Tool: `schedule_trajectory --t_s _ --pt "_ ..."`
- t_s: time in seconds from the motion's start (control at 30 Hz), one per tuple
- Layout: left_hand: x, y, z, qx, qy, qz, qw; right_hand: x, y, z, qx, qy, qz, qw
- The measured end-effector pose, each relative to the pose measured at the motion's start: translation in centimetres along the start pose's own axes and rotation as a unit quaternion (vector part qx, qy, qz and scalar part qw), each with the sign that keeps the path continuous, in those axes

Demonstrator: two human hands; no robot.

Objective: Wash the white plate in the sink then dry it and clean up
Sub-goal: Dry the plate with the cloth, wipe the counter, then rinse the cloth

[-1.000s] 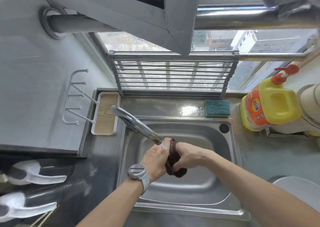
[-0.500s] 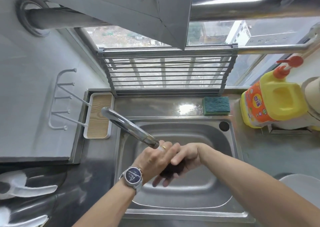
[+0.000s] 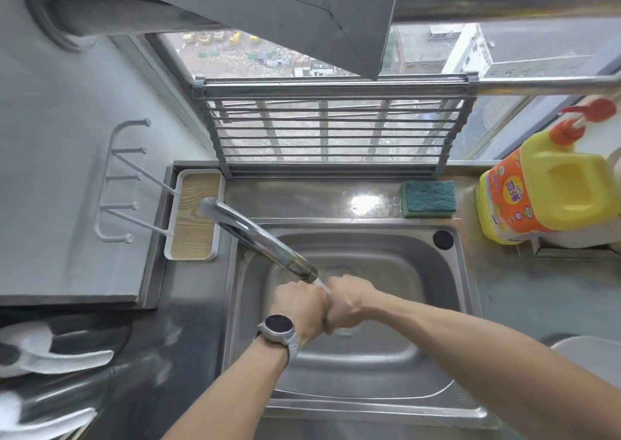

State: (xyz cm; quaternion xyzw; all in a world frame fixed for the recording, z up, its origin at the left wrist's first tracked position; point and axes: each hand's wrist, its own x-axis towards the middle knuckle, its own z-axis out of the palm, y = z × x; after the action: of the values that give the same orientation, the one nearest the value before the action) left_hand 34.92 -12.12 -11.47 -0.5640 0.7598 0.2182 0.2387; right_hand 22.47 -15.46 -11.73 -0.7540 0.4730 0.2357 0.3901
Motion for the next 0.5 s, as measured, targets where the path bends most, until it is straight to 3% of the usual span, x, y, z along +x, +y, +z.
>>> schedule_trajectory --t_s 0.13,0.27,0.4,0.5 --pt "0.0 0.9 0.5 -0.121 -0.006 -0.051 0.991 -0.5 0.8 1.6 -0.105 0.149 -0.053 0.982" --pt "0.0 1.5 0.5 -0.254 -0.065 -0.072 0.962 -0.8 1.6 1.9 -0.191 0.202 -0.098 0.956" --pt "0.4 1.5 1.1 -0.328 -0.103 -0.083 0.935 -0.7 2.3 3.3 -0.185 0.241 -0.082 0.949" --pt "0.4 1.7 1.8 -0.337 -0.085 -0.091 0.933 -0.3 2.5 4.1 -0.157 0.25 -0.08 0.952"
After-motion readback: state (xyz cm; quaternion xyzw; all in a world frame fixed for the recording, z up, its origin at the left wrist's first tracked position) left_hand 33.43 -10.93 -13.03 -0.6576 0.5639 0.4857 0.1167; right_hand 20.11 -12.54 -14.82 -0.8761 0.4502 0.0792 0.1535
